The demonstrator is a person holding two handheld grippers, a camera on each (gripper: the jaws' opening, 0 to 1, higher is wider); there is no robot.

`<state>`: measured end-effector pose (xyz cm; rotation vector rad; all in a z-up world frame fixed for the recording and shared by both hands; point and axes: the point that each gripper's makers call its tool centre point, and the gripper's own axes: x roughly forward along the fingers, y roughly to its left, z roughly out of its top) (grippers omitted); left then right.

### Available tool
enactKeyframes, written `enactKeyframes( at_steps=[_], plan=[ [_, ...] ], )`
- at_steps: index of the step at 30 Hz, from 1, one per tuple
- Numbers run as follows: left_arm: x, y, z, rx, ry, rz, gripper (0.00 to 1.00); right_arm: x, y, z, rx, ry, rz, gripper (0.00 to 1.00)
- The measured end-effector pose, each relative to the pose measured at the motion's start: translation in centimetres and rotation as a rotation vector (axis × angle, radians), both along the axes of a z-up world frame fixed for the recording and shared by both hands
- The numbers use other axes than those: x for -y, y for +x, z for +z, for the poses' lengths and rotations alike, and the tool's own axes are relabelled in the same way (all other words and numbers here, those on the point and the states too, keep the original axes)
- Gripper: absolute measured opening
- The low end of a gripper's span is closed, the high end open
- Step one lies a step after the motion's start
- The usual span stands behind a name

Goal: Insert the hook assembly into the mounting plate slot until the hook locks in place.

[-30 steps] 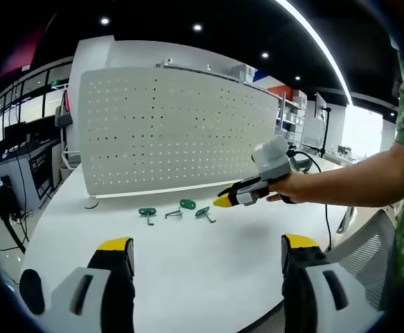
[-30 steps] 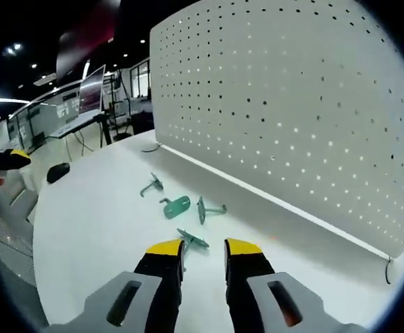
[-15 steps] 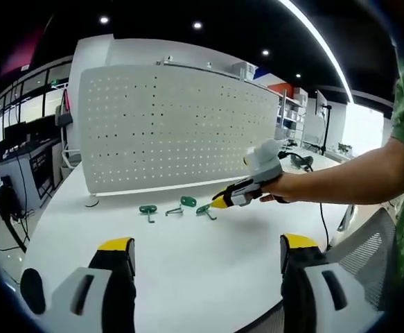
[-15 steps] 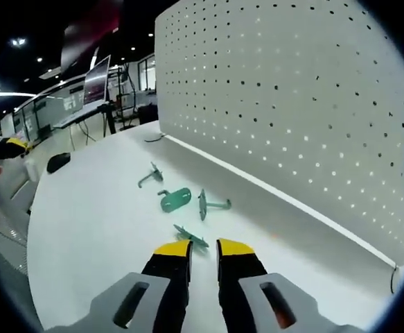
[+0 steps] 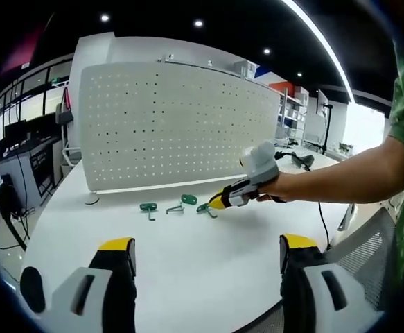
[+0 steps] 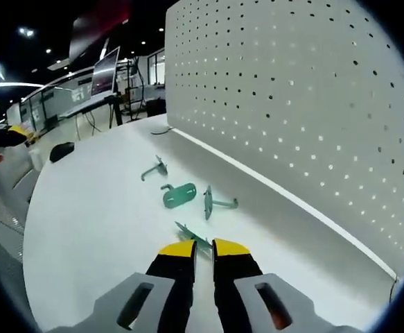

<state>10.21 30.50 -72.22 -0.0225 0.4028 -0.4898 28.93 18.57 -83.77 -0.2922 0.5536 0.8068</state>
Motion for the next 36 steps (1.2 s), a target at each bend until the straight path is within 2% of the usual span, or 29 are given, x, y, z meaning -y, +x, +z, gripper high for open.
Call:
enactKeyframes(
  at_steps=[15,30,36],
  plan=[
    [0.0,0.0,-0.1,-0.007,0.001,-0.003,0.87,-1.2,-1.6,-0.1,-0.043,0.035,0.023,0.05],
    [0.0,-0.1,-0.3,-0.015,0.004,-0.005,0.86,-1.9,-1.5,-0.5,-0.029,0.03,0.044,0.02],
    [0.1,-0.1,-0.5,-0.019,0.007,-0.009,0.86,-1.8,-1.4,-0.3,-0.055,0.059,0.022,0.01]
  ],
)
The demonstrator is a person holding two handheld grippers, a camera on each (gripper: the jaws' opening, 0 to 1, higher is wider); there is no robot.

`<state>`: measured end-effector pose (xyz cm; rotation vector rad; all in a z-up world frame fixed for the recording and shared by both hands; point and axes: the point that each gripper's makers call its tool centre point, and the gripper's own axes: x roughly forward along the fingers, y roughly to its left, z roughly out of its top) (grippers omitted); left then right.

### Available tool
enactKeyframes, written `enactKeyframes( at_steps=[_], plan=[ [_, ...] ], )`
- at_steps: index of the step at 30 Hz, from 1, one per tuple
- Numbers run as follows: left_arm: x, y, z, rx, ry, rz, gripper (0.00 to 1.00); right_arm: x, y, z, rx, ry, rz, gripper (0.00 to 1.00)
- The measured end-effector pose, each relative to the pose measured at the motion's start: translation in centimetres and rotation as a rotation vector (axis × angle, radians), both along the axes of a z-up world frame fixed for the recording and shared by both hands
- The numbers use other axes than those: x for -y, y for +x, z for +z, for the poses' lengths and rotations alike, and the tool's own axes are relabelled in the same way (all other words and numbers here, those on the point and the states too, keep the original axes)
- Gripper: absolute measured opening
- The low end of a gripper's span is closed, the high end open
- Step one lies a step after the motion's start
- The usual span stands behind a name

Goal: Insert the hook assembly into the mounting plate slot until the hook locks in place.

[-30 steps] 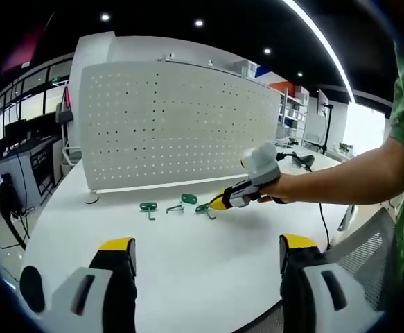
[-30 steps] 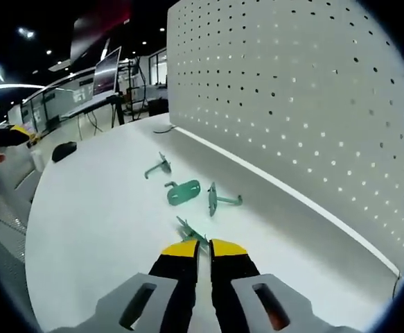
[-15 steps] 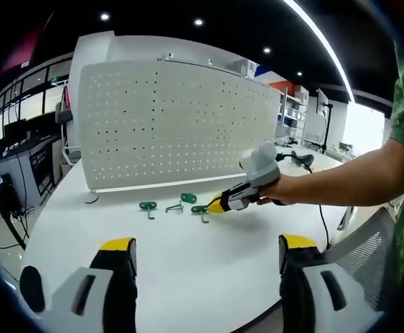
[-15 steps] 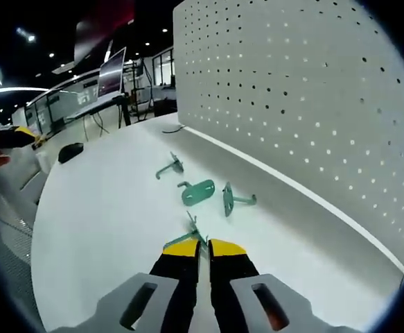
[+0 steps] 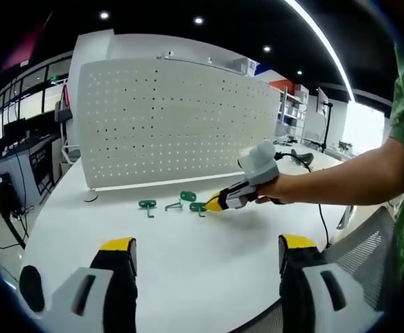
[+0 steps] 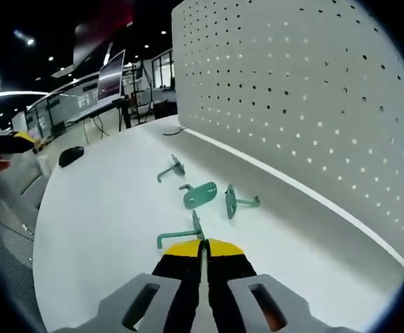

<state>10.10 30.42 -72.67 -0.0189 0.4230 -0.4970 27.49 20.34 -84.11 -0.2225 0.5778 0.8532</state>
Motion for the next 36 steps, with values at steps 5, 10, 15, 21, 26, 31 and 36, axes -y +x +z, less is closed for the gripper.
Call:
enactKeyframes(
  at_steps=[5,10,15,21,26,31,36],
  plan=[
    [0.1,0.0,0.0,-0.001,0.0,-0.005,0.86,0.1,-0.2,0.2,-0.022,0.017,-0.016,0.01],
    [0.2,0.0,0.1,0.002,0.0,-0.009,0.86,0.3,-0.6,0.8,-0.061,0.052,-0.03,0.01],
    [0.4,-0.1,0.2,0.013,0.001,-0.021,0.84,0.4,-1.4,1.6,-0.097,0.081,-0.035,0.0],
    [0.6,-0.1,0.5,0.025,0.001,-0.035,0.83,0.6,-2.1,2.7,-0.116,0.111,-0.031,0.0],
    [0.6,-0.2,1.1,0.05,0.001,-0.041,0.8,0.3,-2.9,3.9,-0.133,0.126,-0.014,0.0],
    [0.1,0.1,1.8,0.084,0.022,-0.043,0.78,-0.1,-3.6,5.2,-0.118,0.118,0.019,0.0],
    [-0.2,0.2,2.4,0.104,0.038,-0.048,0.77,-0.6,-4.1,6.9,-0.092,0.12,0.045,0.0]
  ],
)
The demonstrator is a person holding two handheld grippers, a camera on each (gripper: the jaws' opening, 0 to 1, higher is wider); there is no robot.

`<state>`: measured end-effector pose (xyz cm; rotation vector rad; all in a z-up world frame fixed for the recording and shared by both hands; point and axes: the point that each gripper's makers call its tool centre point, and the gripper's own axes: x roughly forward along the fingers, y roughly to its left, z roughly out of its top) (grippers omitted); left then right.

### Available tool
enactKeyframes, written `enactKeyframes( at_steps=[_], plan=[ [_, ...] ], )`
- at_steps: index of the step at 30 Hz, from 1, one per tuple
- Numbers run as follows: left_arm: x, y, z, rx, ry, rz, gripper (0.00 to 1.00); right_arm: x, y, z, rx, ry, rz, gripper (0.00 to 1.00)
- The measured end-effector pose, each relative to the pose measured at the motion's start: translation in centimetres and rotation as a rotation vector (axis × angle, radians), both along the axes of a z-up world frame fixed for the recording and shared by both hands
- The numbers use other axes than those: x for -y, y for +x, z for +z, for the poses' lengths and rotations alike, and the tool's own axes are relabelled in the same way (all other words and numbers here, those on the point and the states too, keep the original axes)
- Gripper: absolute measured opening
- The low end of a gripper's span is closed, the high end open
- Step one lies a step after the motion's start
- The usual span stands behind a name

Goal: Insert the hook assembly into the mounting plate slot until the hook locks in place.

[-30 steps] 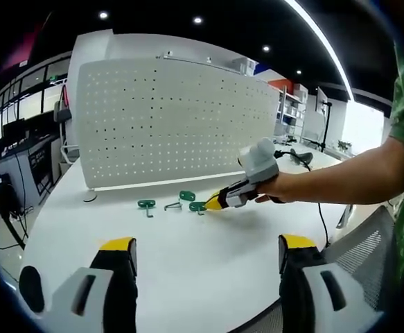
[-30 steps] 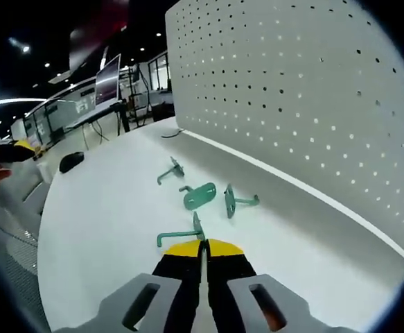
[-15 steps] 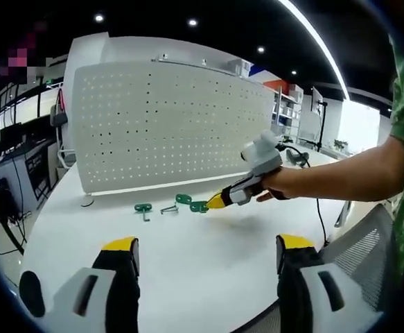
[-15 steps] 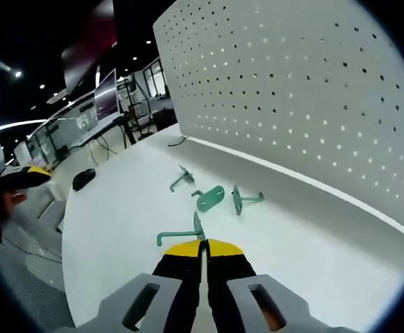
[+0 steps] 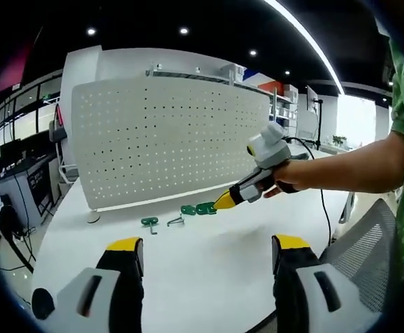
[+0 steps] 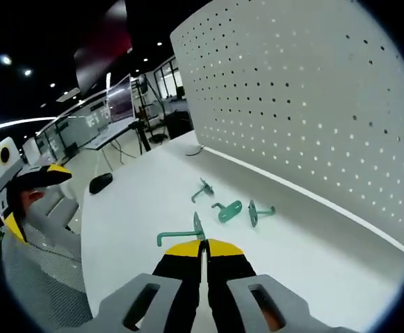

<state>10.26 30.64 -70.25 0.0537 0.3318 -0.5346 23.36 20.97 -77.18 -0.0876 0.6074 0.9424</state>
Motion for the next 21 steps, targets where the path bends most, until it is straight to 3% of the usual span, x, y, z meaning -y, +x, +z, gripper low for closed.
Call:
enactKeyframes(
  at_steps=[10,18,21],
  plan=[
    [0.2,-0.2,1.6,0.066,0.034,-0.038,0.71,-0.9,-1.2,3.3,0.058,-0.001,0.038,0.01],
    [0.0,-0.4,2.4,0.111,0.066,-0.066,0.61,-1.2,-2.5,4.4,0.066,-0.011,0.063,0.01],
    [0.2,-0.6,2.4,0.125,0.117,-0.106,0.55,-1.5,-2.9,4.5,0.065,-0.02,0.072,0.01]
  ],
)
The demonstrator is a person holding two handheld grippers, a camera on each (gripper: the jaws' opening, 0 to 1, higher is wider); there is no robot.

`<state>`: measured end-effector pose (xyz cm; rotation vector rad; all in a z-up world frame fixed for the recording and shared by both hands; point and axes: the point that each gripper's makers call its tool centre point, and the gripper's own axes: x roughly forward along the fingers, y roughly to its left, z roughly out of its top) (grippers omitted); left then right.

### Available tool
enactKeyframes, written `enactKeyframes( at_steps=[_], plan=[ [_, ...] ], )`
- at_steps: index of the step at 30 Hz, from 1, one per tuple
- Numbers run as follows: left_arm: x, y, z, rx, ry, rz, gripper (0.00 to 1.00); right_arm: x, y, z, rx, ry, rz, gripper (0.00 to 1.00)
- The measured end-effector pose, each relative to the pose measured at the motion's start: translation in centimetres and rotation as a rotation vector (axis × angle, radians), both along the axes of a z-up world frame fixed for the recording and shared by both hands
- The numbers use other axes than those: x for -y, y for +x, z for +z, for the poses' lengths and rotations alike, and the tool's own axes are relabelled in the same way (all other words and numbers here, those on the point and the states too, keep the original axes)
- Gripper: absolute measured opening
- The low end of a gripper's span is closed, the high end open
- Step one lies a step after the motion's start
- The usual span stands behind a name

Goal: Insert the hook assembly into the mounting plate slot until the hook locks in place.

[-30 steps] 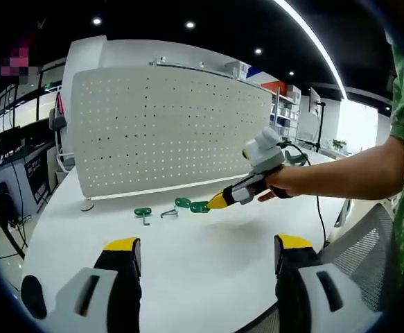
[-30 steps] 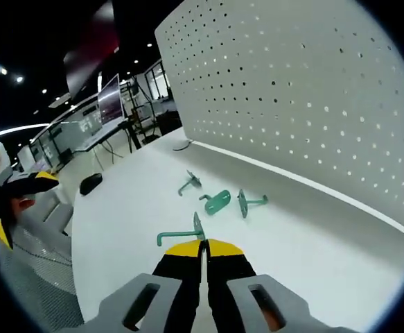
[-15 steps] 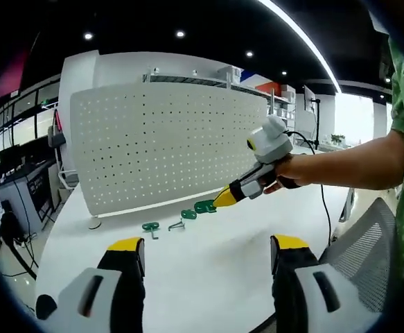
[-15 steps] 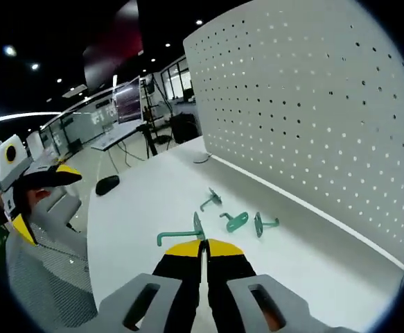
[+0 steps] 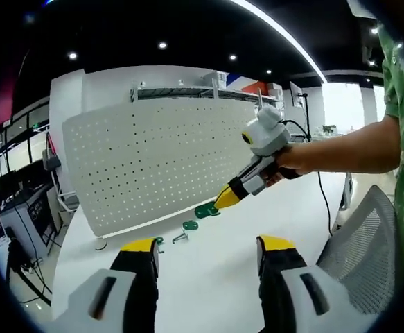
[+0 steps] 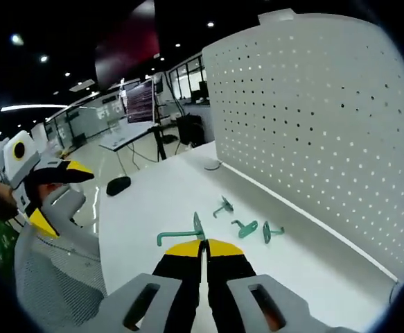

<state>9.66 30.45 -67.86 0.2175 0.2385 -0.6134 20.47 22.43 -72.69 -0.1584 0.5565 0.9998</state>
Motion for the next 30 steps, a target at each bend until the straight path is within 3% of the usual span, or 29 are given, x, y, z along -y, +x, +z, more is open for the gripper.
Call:
enactKeyframes(
  at_steps=[9,14,30],
  plan=[
    [1.7,-0.4,-0.4,0.076,0.208,-0.117,0.53,-1.2,-1.8,0.4,-0.017,-0.004,0.046,0.01],
    [2.1,-0.2,-0.5,0.081,0.232,-0.151,0.47,-1.7,-2.5,0.5,-0.031,-0.009,0.069,0.01],
    [2.6,0.3,-0.7,0.087,0.211,-0.255,0.41,-3.5,-5.9,1.9,-0.192,0.053,0.192,0.01]
  ],
)
